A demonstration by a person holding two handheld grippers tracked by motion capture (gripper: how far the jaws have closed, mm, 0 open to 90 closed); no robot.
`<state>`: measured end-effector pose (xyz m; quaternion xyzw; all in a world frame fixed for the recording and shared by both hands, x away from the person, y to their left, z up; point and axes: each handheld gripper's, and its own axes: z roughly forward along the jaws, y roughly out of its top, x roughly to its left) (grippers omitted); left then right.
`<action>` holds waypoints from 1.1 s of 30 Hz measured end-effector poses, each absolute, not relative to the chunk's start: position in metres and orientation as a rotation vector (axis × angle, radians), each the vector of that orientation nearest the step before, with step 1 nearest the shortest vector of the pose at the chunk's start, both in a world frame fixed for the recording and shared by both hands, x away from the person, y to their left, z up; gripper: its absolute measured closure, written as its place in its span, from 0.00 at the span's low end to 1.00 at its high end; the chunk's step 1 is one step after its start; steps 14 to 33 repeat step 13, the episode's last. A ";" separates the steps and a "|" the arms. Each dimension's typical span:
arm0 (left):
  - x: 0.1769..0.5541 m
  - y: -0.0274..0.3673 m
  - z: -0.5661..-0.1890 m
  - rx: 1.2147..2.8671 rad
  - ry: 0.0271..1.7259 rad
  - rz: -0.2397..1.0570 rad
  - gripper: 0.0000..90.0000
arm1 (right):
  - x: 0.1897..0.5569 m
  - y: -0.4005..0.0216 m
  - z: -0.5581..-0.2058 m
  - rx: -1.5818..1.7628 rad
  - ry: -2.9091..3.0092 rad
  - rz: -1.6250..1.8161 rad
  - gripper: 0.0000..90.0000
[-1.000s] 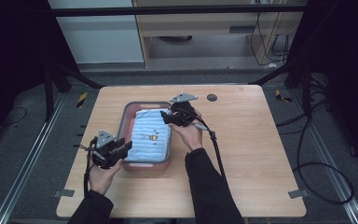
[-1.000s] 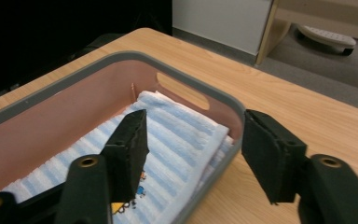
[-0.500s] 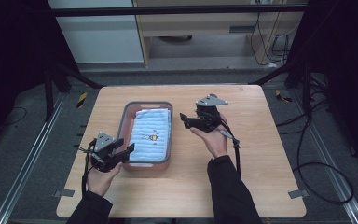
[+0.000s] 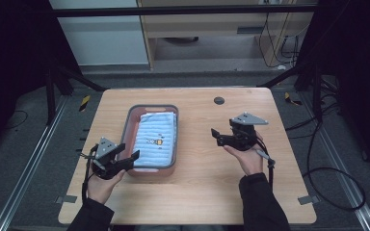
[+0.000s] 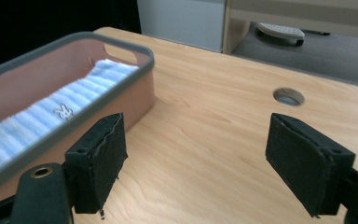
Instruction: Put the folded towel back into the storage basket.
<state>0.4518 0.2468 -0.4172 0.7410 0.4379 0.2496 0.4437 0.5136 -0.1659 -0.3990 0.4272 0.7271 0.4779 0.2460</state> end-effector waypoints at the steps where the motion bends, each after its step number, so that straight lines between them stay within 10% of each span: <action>1: 0.452 0.247 -0.417 1.841 1.083 0.620 0.38 | 0.511 -0.170 -0.401 1.174 1.985 1.297 0.22; 33: 0.450 0.252 -0.420 1.857 1.071 0.635 0.36 | 0.486 -0.210 -0.430 1.218 1.970 1.253 0.21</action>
